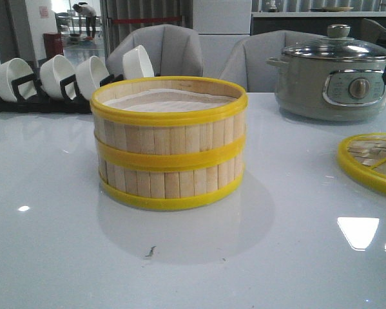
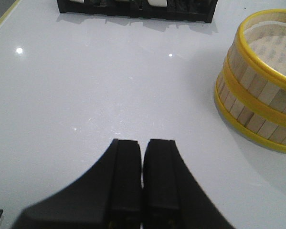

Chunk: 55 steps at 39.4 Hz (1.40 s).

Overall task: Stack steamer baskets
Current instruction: 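Lift the lid with the right gripper and carry it over the stack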

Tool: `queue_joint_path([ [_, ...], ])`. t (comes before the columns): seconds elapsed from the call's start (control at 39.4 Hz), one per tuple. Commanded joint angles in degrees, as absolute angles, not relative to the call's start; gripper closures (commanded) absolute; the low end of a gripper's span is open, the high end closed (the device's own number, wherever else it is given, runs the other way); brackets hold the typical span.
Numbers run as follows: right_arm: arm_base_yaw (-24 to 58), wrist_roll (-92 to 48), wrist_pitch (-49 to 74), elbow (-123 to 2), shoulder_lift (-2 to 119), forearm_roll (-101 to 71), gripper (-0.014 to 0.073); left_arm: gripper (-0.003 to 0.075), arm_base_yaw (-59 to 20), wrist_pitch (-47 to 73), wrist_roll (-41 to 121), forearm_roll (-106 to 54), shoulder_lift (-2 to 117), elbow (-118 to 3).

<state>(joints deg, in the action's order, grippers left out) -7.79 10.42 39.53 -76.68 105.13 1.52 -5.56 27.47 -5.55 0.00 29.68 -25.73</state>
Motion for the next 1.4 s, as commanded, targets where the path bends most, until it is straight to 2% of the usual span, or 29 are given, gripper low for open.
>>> queue_joint_path([
  [0.0, -8.2, 9.9, 36.6, -78.7, 103.3, 2.0, 0.0203, 0.0635, -6.0, 22.3, -6.0, 0.0, 29.8, -27.5],
  [1.37, -9.2, 9.9, 34.6, -81.5, 108.6, 1.9, 0.0203, 0.0635, -6.0, 22.3, -6.0, 0.0, 29.8, -27.5],
])
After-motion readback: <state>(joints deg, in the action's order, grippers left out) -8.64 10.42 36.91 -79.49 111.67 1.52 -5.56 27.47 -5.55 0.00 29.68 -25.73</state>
